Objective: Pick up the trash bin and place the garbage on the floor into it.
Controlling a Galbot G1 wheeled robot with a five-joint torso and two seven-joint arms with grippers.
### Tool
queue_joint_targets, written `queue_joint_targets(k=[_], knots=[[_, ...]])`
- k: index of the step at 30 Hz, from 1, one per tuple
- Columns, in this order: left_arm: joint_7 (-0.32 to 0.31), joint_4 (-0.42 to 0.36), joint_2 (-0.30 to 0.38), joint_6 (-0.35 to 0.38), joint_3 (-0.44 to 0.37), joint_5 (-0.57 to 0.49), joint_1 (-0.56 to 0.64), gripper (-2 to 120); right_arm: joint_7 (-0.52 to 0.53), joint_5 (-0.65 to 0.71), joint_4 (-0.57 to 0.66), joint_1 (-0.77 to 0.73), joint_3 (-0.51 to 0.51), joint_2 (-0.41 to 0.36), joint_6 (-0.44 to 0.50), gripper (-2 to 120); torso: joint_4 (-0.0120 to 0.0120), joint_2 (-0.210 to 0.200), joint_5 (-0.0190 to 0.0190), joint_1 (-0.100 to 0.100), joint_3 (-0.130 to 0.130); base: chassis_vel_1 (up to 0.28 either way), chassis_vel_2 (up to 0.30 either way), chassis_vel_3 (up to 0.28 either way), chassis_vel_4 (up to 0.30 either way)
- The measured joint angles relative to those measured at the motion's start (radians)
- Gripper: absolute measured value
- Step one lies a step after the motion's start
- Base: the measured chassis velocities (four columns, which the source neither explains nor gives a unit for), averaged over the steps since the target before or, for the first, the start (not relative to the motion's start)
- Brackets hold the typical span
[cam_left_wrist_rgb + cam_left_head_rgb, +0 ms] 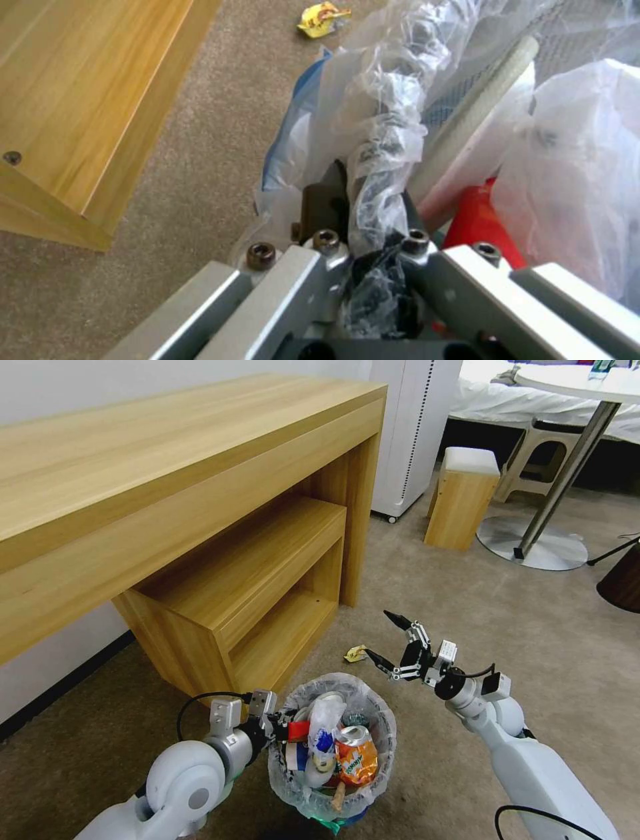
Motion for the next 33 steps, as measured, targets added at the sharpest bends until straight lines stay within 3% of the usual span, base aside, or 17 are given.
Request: queue_joint_targets(k=[8, 23, 33], knots=[[-0.003, 0.005, 0.002, 0.000, -0.021, -0.002, 0.007, 0, 0.000, 0.000, -0.002, 0.002, 0.000, 0.005, 0.001, 100, 0.0000, 0.000, 0.0000, 0.000, 0.000, 0.000, 0.000, 0.000, 0.000], [-0.008, 0.000, 0.058, 0.009, -0.181, -0.061, 0.099, 0, -0.001, 0.003, -0.006, 0.018, -0.006, 0.007, 0.002, 100, 0.0000, 0.000, -0.0001, 0.000, 0.000, 0.000, 0.000, 0.000, 0.000], [-0.007, -0.009, 0.069, 0.006, -0.200, -0.060, 0.125, 0, -0.001, 0.007, 0.001, 0.011, 0.008, -0.004, 0.004, 100, -0.0001, 0.000, 0.0000, 0.000, 0.000, 0.000, 0.000, 0.000, 0.000]])
